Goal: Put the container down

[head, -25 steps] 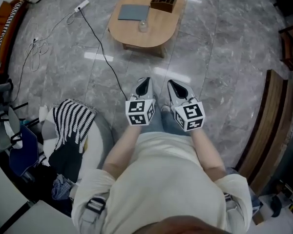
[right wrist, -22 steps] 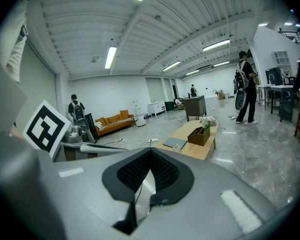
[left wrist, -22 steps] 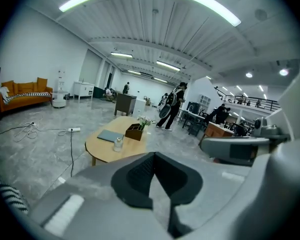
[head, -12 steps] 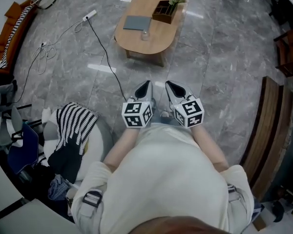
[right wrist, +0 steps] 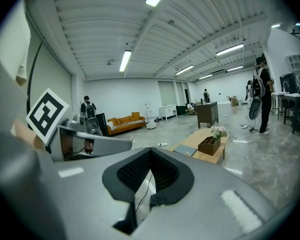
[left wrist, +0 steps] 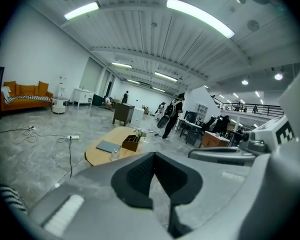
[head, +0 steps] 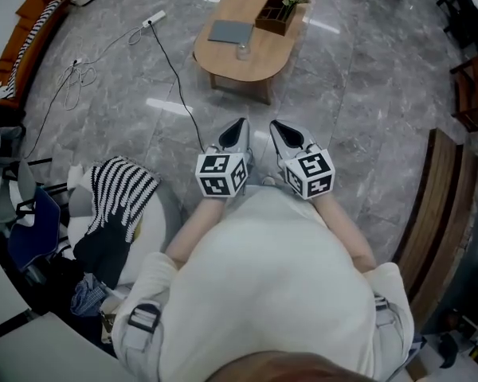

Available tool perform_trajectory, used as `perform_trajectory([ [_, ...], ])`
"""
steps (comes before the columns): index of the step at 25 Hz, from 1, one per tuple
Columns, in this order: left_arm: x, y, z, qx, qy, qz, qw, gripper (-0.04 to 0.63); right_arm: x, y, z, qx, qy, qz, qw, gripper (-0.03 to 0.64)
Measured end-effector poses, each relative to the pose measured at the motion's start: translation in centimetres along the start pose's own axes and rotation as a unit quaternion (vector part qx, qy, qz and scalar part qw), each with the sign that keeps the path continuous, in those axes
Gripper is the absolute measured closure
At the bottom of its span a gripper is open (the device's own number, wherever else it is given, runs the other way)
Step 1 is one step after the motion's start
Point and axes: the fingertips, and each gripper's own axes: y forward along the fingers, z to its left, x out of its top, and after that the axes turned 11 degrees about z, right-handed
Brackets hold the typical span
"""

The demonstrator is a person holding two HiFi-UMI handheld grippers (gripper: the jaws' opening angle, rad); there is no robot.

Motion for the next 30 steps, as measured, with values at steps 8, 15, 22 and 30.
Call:
perform_trajectory([
  [8, -0.4, -0.5, -0.3, -0.004, 0.005, 0.003, 1.0, 0.594, 0.9, -0.8, 0.0, -0.012, 0.003, -0.023, 1.0, 0.618],
  [15, -0.1, -0.4, -0.4, -0.011, 0.005, 0.002, 0.9999, 0.594, 0.7, -1.0, -0.2, -0.023, 0.002, -0.023, 0.999, 0.618],
  [22, -0.2, -0.7, -0.4, -0.012, 0.003, 0.003, 0.9999, 0.594, 0.5, -1.0, 0.1, -0.023, 0.001, -0.021, 1.0, 0.618],
  [30, -0.3, -0.6, 0.4, -0.005, 0.0, 0.002, 1.0, 0.594, 0.5, -0.5, 0.1, -0.022, -0.004, -0.02, 1.0, 0.618],
])
